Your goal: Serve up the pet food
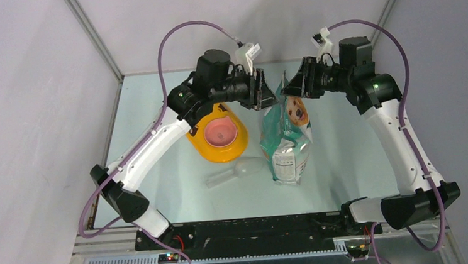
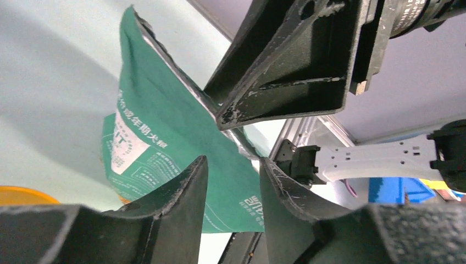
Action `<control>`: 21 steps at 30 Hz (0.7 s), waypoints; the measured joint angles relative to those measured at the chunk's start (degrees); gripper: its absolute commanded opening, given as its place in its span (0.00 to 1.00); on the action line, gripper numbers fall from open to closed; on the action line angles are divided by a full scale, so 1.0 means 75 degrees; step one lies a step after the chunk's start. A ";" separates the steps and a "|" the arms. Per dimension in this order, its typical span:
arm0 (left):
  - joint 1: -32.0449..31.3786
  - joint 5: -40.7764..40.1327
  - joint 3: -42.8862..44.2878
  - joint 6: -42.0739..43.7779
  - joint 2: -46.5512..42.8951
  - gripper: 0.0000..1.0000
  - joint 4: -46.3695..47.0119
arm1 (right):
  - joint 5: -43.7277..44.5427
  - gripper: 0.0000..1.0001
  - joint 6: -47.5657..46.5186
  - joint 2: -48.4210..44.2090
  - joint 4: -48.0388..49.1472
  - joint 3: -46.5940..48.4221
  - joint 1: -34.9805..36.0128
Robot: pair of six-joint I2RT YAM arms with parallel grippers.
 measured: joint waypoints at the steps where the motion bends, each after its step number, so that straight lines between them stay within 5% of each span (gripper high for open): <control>1: -0.0006 0.0102 -0.0029 -0.0055 0.0000 0.51 0.0055 | 0.0000 0.34 -0.0003 0.0000 -0.0003 0.0000 0.0020; 14: -0.0012 0.0621 -0.0061 -0.0624 0.0321 0.41 0.0586 | 0.0093 0.32 -0.0012 -0.0090 -0.0032 -0.0061 0.0032; 21: -0.0029 0.0641 -0.0061 -0.0860 0.0670 0.19 0.0624 | 0.0181 0.29 -0.0067 -0.0189 -0.0119 -0.0187 0.0032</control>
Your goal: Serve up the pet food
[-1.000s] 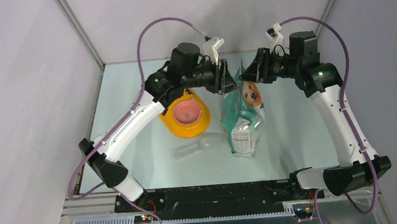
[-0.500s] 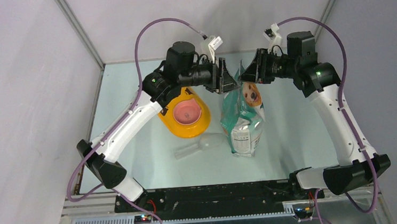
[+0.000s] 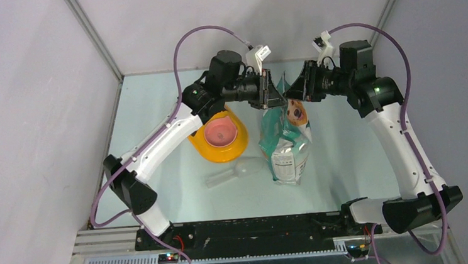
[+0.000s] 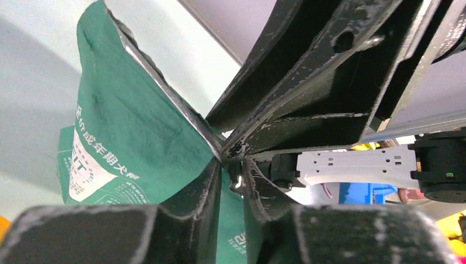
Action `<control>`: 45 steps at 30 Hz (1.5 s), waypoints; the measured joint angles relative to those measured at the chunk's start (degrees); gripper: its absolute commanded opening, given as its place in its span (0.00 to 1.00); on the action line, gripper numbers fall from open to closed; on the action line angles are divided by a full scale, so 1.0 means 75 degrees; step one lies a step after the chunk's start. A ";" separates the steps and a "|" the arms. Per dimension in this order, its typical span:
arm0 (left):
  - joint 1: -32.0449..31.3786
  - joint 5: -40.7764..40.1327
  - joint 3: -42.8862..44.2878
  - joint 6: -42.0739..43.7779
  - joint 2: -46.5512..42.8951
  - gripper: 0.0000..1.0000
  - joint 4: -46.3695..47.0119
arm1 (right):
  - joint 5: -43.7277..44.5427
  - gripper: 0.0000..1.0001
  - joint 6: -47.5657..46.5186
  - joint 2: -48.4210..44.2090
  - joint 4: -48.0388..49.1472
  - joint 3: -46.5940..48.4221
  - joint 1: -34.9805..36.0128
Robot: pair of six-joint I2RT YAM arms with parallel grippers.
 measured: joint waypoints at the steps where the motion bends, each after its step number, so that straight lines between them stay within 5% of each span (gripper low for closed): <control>1: 0.0000 0.0015 0.0000 -0.0006 0.0000 0.14 0.0026 | 0.0023 0.28 -0.0006 -0.0020 -0.0006 -0.0032 0.0000; 7: -0.0006 0.0009 0.0000 -0.0050 -0.0006 0.04 0.0044 | 0.0096 0.27 -0.0032 -0.0096 -0.0026 -0.0070 0.0000; 15: -0.0006 0.0023 0.0000 -0.0058 -0.0041 0.00 0.0044 | 0.0242 0.42 -0.0154 -0.0105 -0.0047 -0.0085 0.0020; 28: 0.0026 -0.0055 -0.0207 0.0096 -0.0239 0.00 -0.0102 | 0.0224 0.01 -0.0149 0.0134 0.0076 -0.0087 0.0210; 38: 0.0076 -0.0277 -0.0245 0.0493 -0.0522 0.00 -0.0449 | 0.0609 0.00 -0.0353 0.0137 -0.0341 -0.0085 0.0117; 41: 0.0111 -0.0356 -0.0245 0.0670 -0.0694 0.02 -0.0545 | 0.0396 0.19 -0.0321 0.0137 -0.0356 -0.0085 -0.0015; 45: 0.0169 -0.0315 -0.0245 0.0831 -0.0833 0.18 -0.0568 | 0.0099 0.32 -0.0187 0.0137 -0.0256 -0.0085 -0.0064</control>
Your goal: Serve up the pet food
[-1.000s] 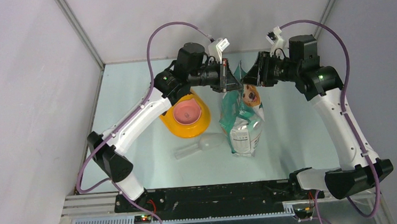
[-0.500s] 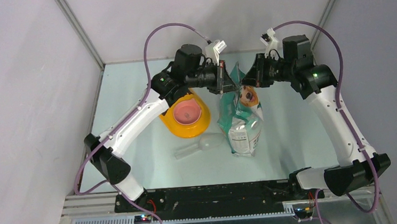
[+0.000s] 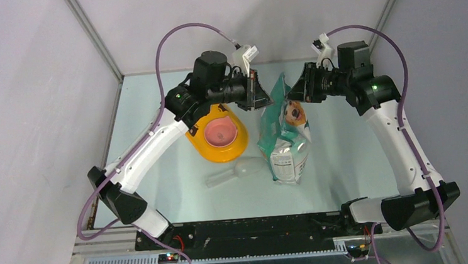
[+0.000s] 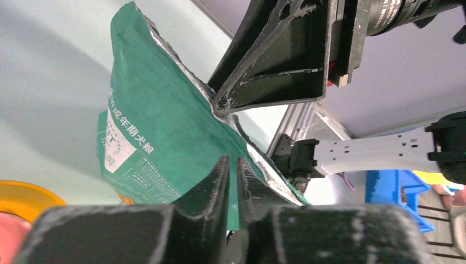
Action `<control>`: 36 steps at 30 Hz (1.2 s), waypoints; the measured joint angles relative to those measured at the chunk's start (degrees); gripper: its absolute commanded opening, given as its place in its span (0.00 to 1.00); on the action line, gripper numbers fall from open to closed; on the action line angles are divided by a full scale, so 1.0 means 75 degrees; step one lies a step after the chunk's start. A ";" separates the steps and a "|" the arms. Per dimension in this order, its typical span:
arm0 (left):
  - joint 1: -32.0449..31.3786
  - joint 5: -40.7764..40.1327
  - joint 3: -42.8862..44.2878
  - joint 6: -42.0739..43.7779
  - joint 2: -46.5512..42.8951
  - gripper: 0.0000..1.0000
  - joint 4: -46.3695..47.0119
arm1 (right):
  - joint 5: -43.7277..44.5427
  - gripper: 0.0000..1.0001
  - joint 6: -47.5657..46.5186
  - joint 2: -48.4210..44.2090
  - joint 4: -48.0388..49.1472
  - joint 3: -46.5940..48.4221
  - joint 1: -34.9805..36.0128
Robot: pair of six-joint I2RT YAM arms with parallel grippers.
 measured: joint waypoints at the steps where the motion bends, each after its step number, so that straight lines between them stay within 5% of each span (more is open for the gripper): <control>1: 0.0006 0.0044 0.0000 0.0012 -0.0012 0.18 0.0015 | -0.0029 0.33 0.0032 0.0000 0.0035 0.0000 0.0000; 12: 0.0006 0.0268 -0.0198 -0.0017 -0.0015 0.08 0.0140 | -0.1081 0.35 0.0469 -0.0003 0.0664 -0.0283 0.0085; 18: 0.0006 0.0315 -0.0213 -0.0035 -0.0015 0.08 0.0189 | -0.1370 0.44 0.0612 -0.0122 0.0731 -0.0437 -0.0012; 25: 0.0006 0.0323 -0.0213 -0.0032 -0.0015 0.00 0.0189 | -0.1294 0.41 0.0699 -0.0358 0.0711 -0.0481 -0.0236; 31: 0.0006 0.0344 -0.0213 -0.0047 -0.0015 0.20 0.0189 | -0.0924 0.40 0.0650 -0.0376 0.0597 -0.0481 -0.0364; 36: 0.0006 0.0423 -0.0213 -0.0090 -0.0015 0.22 0.0204 | -0.0909 0.41 0.0705 -0.0370 0.0618 -0.0481 -0.0373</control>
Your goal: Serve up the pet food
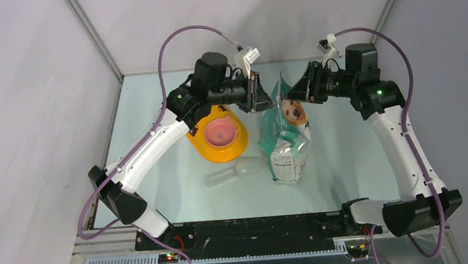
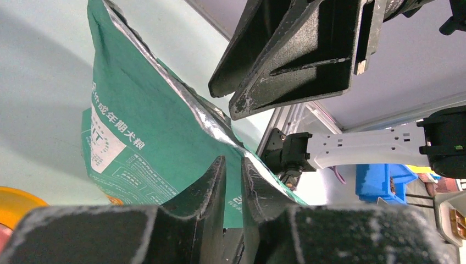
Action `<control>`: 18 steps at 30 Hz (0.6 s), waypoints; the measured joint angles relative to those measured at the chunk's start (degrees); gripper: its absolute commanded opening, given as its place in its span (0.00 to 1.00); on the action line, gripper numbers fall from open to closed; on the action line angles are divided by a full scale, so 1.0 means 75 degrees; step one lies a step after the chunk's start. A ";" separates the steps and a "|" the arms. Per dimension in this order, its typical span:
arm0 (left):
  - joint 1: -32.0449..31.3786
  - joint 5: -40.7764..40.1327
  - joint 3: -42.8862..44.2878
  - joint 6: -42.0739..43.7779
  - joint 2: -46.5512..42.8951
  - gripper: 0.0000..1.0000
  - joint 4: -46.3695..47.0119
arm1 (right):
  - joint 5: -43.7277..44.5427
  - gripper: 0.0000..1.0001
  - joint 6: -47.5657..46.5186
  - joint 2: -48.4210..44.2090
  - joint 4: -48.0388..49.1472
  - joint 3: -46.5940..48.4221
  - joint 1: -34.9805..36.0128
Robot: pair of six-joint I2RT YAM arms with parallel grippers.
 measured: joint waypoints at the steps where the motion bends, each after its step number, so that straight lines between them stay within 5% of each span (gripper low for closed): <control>1: 0.0000 0.0020 0.0000 0.0000 0.0000 0.22 0.0006 | -0.0055 0.40 0.0035 0.0000 0.0029 0.0000 0.0000; 6: 0.0000 0.0064 0.0000 -0.0052 0.0000 0.22 0.0090 | -0.0571 0.40 0.0326 0.0000 0.0420 -0.0061 0.0003; 12: 0.0000 0.0096 0.0000 -0.0058 0.0000 0.23 0.0105 | -0.0437 0.22 0.0329 0.0064 0.0452 -0.0096 0.0003; 18: 0.0000 0.0117 0.0000 -0.0058 0.0000 0.23 0.0111 | 0.0035 0.24 0.0198 0.0096 0.0175 -0.0119 0.0003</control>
